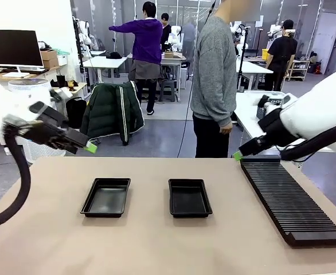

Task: Inspect and transfer BCBs to ESD trays.
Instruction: Pick up the Blank PCB from the PCB Rack and place it in the left ESD tray.

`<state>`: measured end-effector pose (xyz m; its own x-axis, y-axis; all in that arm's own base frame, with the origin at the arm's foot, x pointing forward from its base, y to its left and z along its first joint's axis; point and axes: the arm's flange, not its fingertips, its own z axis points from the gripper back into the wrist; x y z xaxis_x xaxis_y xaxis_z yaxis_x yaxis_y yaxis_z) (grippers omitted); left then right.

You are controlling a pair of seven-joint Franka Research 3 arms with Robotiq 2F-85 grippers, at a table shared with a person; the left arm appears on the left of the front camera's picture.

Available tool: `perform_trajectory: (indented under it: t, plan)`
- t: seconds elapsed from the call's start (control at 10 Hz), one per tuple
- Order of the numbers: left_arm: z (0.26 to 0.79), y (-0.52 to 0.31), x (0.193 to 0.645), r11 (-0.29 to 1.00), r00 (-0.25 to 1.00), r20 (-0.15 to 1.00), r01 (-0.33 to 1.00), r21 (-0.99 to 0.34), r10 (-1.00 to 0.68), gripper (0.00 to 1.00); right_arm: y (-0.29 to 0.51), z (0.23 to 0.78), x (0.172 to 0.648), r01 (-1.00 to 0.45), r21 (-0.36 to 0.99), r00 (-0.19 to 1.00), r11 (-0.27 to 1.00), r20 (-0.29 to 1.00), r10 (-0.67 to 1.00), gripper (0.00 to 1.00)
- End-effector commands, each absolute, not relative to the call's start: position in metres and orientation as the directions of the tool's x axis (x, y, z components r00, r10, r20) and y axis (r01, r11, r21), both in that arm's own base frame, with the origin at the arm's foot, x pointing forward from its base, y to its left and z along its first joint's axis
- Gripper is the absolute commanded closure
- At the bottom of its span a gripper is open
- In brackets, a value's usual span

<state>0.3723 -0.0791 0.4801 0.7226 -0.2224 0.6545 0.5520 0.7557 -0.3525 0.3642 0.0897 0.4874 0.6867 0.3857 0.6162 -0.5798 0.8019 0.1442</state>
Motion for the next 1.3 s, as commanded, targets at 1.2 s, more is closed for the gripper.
perform_trajectory:
  t: [1.2]
  plan:
    - [0.491,0.083,0.369,0.163,0.898,0.431,0.413,-0.896,0.091,0.0,-0.119,0.473,0.363,-0.331,0.908,0.927,0.256,0.364,-0.092,0.0]
